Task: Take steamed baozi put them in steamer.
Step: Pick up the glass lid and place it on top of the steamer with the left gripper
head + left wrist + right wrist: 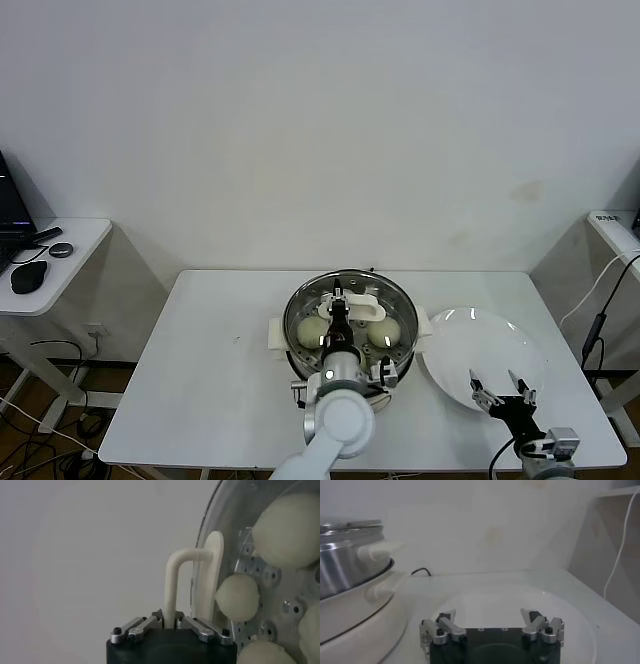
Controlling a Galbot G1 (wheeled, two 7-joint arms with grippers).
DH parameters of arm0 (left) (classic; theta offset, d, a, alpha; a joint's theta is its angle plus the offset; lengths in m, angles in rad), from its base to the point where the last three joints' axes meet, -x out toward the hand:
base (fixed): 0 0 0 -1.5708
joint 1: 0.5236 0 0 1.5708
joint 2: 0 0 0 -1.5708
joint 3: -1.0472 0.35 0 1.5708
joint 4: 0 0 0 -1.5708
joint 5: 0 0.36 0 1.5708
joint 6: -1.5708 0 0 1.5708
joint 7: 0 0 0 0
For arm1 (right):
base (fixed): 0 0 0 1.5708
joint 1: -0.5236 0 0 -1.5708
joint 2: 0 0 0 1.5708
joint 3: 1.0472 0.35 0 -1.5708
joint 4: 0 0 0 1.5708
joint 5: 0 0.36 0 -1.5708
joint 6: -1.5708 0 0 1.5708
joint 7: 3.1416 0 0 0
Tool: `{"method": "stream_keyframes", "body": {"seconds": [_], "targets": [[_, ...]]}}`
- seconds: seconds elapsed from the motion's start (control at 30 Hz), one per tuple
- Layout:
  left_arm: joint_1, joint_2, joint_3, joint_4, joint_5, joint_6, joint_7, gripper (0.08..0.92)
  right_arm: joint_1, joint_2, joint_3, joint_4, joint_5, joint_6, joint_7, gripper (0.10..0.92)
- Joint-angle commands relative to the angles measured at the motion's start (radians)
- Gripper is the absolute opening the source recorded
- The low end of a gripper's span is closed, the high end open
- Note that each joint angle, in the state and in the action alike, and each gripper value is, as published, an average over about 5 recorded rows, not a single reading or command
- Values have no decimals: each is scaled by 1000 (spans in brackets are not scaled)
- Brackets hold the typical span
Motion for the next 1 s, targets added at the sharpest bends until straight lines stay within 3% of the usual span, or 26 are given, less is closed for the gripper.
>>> {"method": "stream_keyframes", "body": {"seconds": [0.03,0.67,1.0], "targets": [[0,-1,1,1,-1,0,6,181,1,1,0,-1,-2,2,0,823],[15,-1,-7,17,-3,0,-38,181,0,7,-2,-2,-7,6,0,823],[12,-1,-1,5,13,0,-13,181,-1,8,-2,0,-8,6,0,823]]}}
